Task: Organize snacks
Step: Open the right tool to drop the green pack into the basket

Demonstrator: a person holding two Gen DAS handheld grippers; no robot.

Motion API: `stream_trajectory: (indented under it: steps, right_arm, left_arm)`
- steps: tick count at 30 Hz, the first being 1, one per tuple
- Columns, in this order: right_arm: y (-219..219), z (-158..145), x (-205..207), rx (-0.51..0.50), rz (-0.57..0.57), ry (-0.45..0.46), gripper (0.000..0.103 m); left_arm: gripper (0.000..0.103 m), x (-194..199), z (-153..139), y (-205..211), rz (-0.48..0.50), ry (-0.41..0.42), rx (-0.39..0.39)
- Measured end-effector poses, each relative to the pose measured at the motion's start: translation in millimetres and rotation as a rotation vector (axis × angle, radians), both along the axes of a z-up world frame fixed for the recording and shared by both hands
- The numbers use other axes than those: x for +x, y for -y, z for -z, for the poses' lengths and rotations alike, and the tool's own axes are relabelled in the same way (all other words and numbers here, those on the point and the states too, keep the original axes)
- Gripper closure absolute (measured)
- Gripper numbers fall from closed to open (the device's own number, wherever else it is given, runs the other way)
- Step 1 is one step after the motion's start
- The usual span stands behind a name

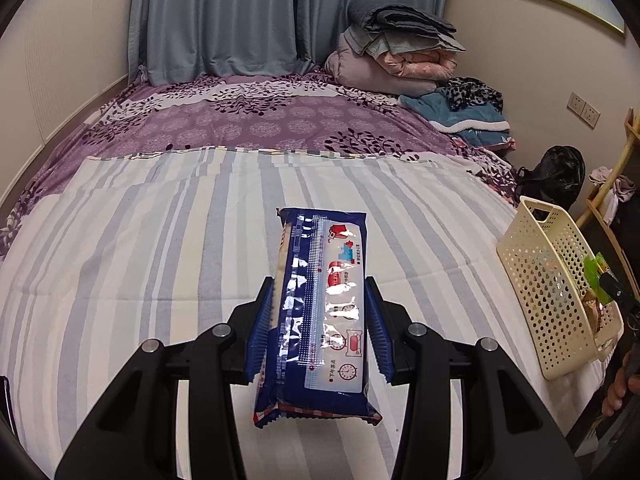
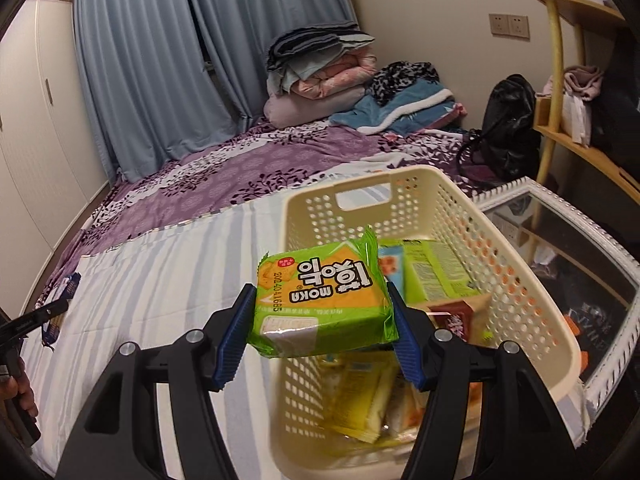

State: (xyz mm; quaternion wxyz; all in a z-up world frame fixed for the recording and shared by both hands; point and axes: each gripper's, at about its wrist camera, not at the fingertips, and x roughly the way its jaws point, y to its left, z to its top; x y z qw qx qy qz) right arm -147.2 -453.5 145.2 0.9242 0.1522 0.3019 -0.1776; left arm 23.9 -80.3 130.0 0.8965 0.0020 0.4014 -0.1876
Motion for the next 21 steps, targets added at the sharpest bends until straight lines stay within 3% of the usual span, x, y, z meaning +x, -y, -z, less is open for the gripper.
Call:
stream_trajectory:
  steps: [21]
  right_arm:
    - [18.5,11.9,-30.0,0.001,0.053,0.008,0.039]
  left_arm:
    - [0.058,-12.8,-22.4,71.4,0.150,0.029,0.000]
